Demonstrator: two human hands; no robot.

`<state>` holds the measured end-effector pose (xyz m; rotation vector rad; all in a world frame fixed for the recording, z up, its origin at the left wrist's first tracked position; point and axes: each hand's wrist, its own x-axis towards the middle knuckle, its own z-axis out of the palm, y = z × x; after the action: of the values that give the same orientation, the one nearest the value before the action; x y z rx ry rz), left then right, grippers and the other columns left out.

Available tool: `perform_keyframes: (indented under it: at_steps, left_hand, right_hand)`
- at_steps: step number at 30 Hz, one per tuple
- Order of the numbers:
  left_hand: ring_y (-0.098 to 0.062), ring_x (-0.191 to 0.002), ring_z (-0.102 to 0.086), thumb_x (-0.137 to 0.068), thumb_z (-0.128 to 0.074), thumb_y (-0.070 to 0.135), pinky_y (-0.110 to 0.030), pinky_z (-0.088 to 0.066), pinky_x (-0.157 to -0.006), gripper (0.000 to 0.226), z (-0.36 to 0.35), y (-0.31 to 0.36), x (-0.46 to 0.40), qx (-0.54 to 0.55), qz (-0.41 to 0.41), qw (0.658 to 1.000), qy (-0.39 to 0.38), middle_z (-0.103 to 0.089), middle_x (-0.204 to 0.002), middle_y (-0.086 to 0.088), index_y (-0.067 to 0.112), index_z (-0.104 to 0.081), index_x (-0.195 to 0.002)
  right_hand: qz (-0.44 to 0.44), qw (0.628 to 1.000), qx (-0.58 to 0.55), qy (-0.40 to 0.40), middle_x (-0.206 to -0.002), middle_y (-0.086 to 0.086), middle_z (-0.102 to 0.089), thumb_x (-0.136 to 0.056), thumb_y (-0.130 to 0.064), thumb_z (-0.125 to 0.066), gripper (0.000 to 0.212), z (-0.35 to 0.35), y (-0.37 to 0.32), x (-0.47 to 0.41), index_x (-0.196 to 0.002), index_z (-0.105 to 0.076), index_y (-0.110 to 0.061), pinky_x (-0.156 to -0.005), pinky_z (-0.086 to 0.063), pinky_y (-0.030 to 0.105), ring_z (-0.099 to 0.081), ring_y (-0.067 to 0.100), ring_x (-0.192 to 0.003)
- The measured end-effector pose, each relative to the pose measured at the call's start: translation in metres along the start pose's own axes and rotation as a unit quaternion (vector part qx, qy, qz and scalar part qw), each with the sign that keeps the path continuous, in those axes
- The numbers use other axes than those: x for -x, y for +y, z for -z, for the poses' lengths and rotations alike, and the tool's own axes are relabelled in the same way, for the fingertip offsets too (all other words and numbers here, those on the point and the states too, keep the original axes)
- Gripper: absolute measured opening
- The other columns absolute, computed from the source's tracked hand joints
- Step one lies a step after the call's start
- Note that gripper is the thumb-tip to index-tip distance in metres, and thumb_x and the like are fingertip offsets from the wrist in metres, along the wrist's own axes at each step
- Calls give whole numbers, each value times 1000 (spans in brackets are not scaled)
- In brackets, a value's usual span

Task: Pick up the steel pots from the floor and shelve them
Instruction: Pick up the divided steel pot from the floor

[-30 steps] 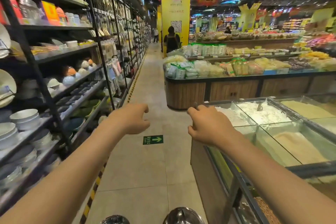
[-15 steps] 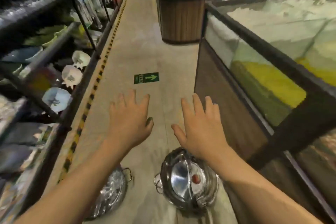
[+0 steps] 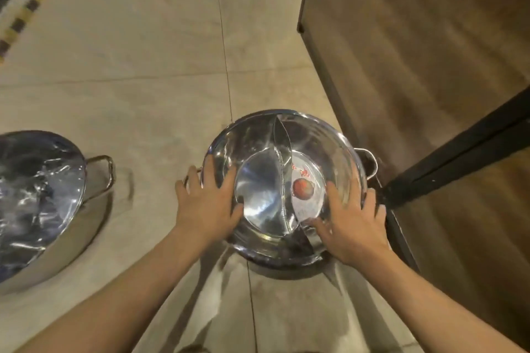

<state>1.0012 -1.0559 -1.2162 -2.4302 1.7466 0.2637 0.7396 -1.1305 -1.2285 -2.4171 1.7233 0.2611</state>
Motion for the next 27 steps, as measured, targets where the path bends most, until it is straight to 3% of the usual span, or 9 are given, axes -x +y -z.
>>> perform_keyframes:
  at_steps: [3,7,12,16,18,20,23,27]
  left_hand:
    - [-47,-147,-2,-88,-44,56,-67,-19,-110,79,-20,-1,10,8,16,997,-70,13,-165,-11,38,-3,-153]
    - [-45,-148,-1,-86,-48,59,-64,-18,-113,86,-15,-20,23,-23,26,994,-99,20,-164,-11,38,-1,-155]
    - [-45,-143,-5,-76,-50,63,-60,-21,-111,92,-17,-44,58,-89,25,991,-96,8,-161,-16,41,-3,-152]
    - [-46,-146,-3,-76,-49,67,-63,-20,-111,89,-21,-63,54,-46,39,996,-69,4,-163,-16,41,-11,-152]
    - [-46,-146,-1,-78,-48,71,-65,-22,-109,90,-26,-71,46,-14,63,996,-62,7,-164,-13,42,-6,-152]
    - [-47,-145,-2,-78,-50,72,-67,-31,-104,92,-33,-76,39,20,72,995,-69,5,-164,-12,43,-2,-151]
    - [-46,-135,-19,-78,-57,64,-63,-45,-95,94,-37,-77,37,70,72,993,-61,-12,-158,-15,37,-7,-152]
    - [-46,-117,-36,-79,-62,58,-57,-45,-90,93,-29,-77,40,101,67,992,-36,-30,-143,-16,29,-12,-153]
  right_hand:
    - [23,999,17,-32,-162,28,-9,-90,-59,-35,78,-18,2,11,-157,-12,-25,-112,-19,72,4,59,-144]
    - [27,997,-35,-64,-162,21,-2,-86,-54,-45,82,-17,-21,29,-155,-8,-30,-107,-37,60,15,62,-141]
    - [26,994,47,-100,-161,24,5,-87,-55,-49,91,-23,-58,69,-157,4,-30,-109,-29,60,-1,65,-137]
    - [33,998,39,-38,-160,22,-6,-87,-63,-46,84,-6,-45,42,-155,-4,-36,-104,-34,57,-20,56,-136]
    - [16,999,38,-8,-161,24,-9,-86,-68,-46,86,5,-31,10,-155,-6,-37,-106,-29,65,-14,58,-140]
    - [-19,999,-8,-28,-164,21,0,-84,-73,-49,93,8,-20,-18,-155,3,-41,-108,-19,74,-2,59,-143]
    - [-30,997,-47,-52,-160,18,-11,-80,-74,-51,98,1,-15,-30,-153,5,-42,-103,-31,70,-14,56,-138]
    - [-22,997,-72,-36,-139,17,-33,-78,-71,-55,95,3,-16,-23,-152,-2,-41,-89,-41,62,-32,48,-118]
